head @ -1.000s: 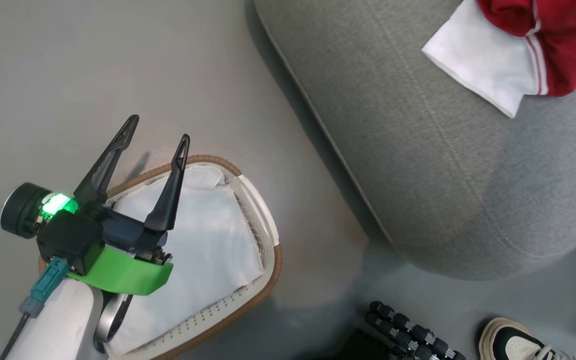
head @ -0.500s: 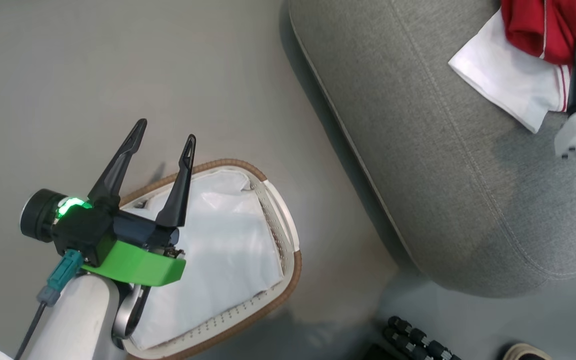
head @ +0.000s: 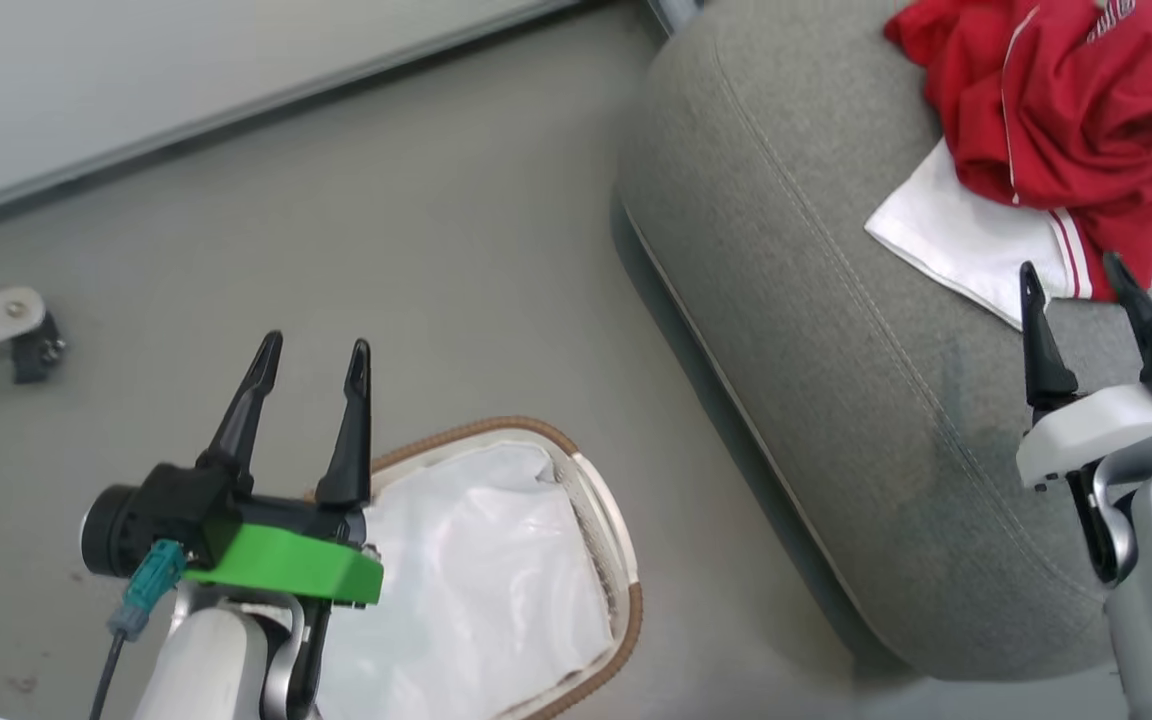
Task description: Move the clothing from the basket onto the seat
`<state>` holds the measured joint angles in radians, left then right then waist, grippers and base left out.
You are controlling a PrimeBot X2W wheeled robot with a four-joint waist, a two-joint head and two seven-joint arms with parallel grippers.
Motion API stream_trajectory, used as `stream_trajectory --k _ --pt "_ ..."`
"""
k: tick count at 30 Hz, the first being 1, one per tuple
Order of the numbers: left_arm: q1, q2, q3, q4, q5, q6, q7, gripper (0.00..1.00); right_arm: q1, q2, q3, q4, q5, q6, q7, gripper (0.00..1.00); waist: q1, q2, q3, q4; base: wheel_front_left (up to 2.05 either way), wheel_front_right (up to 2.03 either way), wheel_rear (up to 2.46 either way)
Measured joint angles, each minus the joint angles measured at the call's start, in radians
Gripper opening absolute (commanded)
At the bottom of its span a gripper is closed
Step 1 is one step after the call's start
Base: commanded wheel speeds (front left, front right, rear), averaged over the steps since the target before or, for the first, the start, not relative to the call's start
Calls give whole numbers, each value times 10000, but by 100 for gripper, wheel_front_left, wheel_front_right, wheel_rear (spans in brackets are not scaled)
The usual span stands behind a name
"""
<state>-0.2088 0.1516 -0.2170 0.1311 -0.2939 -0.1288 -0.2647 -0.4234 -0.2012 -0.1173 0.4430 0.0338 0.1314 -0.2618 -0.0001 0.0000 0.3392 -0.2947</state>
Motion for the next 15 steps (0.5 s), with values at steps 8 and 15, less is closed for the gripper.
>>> stream_trajectory --k 8,15 --pt "675 -487 1049 803 420 0 2 100 946 334 838 -878 945 0 -15 100 0 0 -1070 1033 0 0 0" --pt "1220 -748 2276 1605 775 0 2 100 1515 938 1174 -1225 1062 0 -17 100 0 0 -1901 1941 0 0 0"
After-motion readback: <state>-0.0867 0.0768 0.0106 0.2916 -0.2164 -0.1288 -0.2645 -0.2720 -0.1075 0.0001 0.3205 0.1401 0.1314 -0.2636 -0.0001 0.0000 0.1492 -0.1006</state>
